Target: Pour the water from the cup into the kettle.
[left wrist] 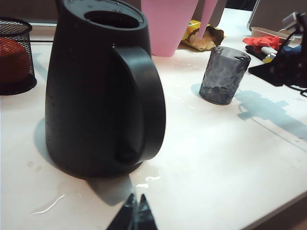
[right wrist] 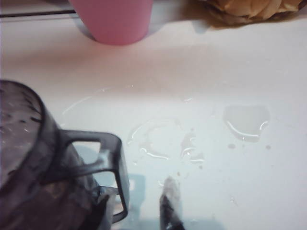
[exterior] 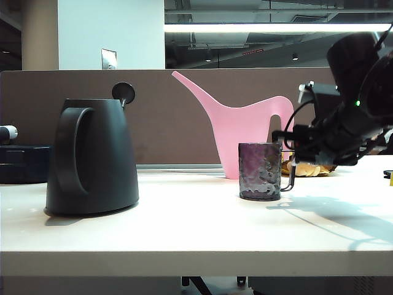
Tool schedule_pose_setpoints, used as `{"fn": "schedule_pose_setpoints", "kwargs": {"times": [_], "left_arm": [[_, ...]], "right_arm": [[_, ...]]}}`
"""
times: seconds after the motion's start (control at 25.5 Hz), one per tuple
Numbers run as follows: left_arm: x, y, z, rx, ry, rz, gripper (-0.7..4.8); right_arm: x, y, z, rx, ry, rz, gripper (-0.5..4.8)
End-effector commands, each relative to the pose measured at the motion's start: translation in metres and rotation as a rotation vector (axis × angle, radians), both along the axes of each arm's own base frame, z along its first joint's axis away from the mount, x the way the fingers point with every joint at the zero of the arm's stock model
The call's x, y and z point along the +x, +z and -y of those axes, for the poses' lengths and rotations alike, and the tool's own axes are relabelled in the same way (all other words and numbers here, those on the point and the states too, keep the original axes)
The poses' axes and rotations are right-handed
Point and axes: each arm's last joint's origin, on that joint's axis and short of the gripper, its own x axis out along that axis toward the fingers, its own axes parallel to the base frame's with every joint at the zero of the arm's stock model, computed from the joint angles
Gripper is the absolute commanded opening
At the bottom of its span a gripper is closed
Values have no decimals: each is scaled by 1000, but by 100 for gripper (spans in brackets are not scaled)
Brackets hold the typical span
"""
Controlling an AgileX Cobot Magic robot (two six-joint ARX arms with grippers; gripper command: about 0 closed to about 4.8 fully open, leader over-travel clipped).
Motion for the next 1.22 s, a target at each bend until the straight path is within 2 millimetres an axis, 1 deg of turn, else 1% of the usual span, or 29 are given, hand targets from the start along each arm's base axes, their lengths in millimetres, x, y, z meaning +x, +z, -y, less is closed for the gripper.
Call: {"fn": "schedule_pose_setpoints", "kwargs": {"times": [0.04, 0.08, 0.12, 0.16, 0.2, 0.24, 0.43, 0.63, 0.71, 0.75, 0.78, 0.86, 0.94, 1.02, 1.06, 1.1, 1.18, 1.22], "left_arm": [[0, 1, 0, -3, -4, 1, -5], [0, 1, 0, -3, -4, 1, -5], [0, 1, 0, -3, -4, 1, -5], [0, 1, 0, -3, -4, 1, -5], [0, 1, 0, -3, -4, 1, -5], [0, 1, 0, -3, -4, 1, -5], [0, 1, 0, -2, -4, 1, -5], [0, 1, 0, 5, -4, 5, -5], [0, 1, 0, 6, 3, 5, -5], [0, 1, 0, 5, 3, 5, -5], [0, 1, 0, 5, 3, 5, -5], [0, 1, -1, 9, 29, 6, -5], [1, 1, -2, 15, 74, 6, -5], [2, 1, -5, 30, 176, 7, -5], [2, 1, -5, 35, 198, 9, -5], [3, 1, -6, 45, 227, 11, -5], [3, 1, -7, 66, 243, 20, -5], [3, 1, -7, 82, 242, 28, -5]], "right_arm": [[-7, 14, 2, -10, 4, -24, 126], [-10, 18, 3, -15, 3, -39, 125], [-16, 25, 5, -23, 3, -64, 95], [-20, 30, 6, -28, 3, -77, 61], [-26, 39, 8, -36, 5, -90, -3], [-34, 51, 11, -74, 21, -88, -6], [-55, 77, 18, -149, 57, -69, -6], [-86, 114, 42, -126, 91, -5, -6], [-96, 122, 52, -123, 80, 18, -6], [-106, 126, 62, -110, 64, 46, -6], [-111, 126, 66, -106, 51, 58, -6], [-133, 122, 83, -101, -16, 94, -7], [-145, 118, 91, -91, -32, 119, -6], [-167, 107, 101, -59, -72, 161, -7], [-171, 104, 102, -59, -82, 170, -7], [-182, 97, 104, -61, -98, 193, -7], [-190, 91, 103, -60, -96, 218, -7], [-198, 83, 103, -61, -97, 243, -6]]}}
